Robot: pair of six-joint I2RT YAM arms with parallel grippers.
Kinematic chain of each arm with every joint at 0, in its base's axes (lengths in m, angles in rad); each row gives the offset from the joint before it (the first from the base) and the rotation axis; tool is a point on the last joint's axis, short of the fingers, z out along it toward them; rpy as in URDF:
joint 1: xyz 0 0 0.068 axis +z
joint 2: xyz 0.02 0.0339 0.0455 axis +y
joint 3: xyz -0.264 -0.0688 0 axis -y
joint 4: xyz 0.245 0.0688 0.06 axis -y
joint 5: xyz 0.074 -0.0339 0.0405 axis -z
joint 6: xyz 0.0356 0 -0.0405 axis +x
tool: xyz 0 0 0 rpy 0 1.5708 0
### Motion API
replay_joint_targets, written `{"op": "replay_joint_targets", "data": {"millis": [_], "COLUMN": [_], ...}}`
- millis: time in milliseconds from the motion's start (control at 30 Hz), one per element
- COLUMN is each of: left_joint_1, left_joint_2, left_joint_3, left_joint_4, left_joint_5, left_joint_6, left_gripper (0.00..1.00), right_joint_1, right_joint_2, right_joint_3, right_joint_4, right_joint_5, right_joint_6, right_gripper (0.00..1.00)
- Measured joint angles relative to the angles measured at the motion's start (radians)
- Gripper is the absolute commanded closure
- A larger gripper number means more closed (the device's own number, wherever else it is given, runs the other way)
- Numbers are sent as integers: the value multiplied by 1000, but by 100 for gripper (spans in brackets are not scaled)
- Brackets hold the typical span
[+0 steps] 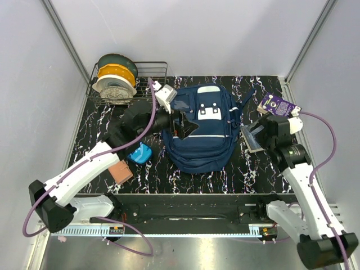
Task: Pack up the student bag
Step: Pick up the book from the center of the board.
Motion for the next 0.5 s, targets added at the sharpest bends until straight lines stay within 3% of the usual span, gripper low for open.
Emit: {"op": "replay_joint_targets", "data": {"millis": [200, 500], "left_joint_1": [-12, -27], "left_joint_2": [210, 672], "left_joint_3": [220, 642], "left_joint_4": [2, 14], "left_joint_5": [66, 201], "left_joint_6": [46, 87], "left_gripper": [1, 1], "right_joint_1": [-346, -464], "right_joint_2": [143, 170], "right_joint_3": [-7, -88], "right_joint_4": [12, 46], "right_joint_5": [-245, -369], "right_joint_6": [-33, 56], "right_gripper": [0, 0]}}
